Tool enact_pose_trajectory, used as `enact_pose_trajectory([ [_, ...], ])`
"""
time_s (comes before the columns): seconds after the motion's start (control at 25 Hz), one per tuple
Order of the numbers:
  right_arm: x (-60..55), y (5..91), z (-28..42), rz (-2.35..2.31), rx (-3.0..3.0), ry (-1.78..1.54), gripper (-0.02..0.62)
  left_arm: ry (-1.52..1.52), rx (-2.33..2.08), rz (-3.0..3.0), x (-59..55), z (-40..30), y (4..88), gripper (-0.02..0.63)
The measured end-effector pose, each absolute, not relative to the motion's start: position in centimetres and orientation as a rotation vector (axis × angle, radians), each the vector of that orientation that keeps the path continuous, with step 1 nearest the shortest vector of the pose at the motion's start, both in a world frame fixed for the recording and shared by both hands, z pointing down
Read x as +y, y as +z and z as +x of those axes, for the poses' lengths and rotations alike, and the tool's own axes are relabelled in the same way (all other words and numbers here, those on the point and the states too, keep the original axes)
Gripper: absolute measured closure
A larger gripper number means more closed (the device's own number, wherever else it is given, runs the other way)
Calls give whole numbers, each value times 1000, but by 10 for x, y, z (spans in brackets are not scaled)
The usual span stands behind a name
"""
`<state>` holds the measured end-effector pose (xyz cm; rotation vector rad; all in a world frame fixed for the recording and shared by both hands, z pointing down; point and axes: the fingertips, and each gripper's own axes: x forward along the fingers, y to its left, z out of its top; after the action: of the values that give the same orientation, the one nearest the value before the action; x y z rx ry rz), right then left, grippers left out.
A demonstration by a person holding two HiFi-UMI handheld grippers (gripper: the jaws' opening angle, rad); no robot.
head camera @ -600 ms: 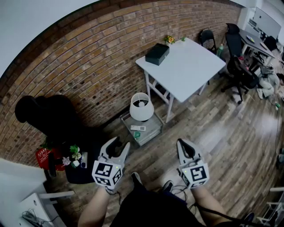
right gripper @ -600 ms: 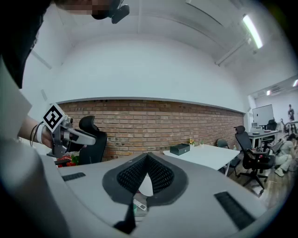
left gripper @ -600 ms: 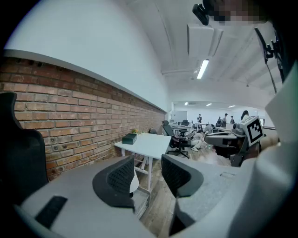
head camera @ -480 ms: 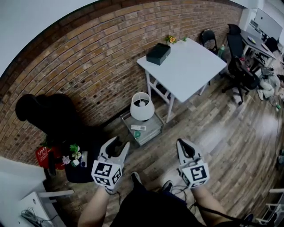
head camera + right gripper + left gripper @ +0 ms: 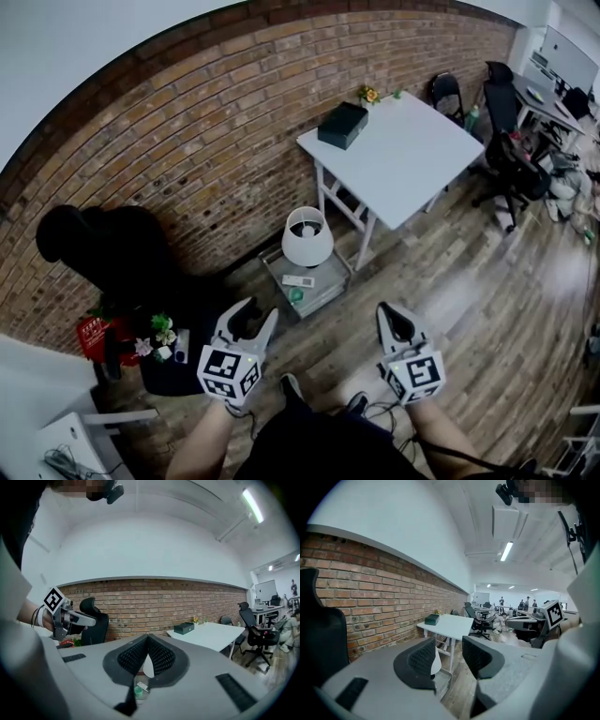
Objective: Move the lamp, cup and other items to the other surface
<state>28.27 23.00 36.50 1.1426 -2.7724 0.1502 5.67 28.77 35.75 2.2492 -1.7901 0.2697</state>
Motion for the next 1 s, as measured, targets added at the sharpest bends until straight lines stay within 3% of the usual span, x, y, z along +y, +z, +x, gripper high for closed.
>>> enact_pose_trajectory([
  [0.2,226,363,240,1102,-2795,185,506,255,-1736,2308,274,28,355,428],
  [0.36,226,365,208,1094,-2780,203,429,237,-1684,2354,263,4,360,381],
  [1.0,187,388,167,1146,-2699,295,414,236,-1496,2402,219,-44,396,360],
])
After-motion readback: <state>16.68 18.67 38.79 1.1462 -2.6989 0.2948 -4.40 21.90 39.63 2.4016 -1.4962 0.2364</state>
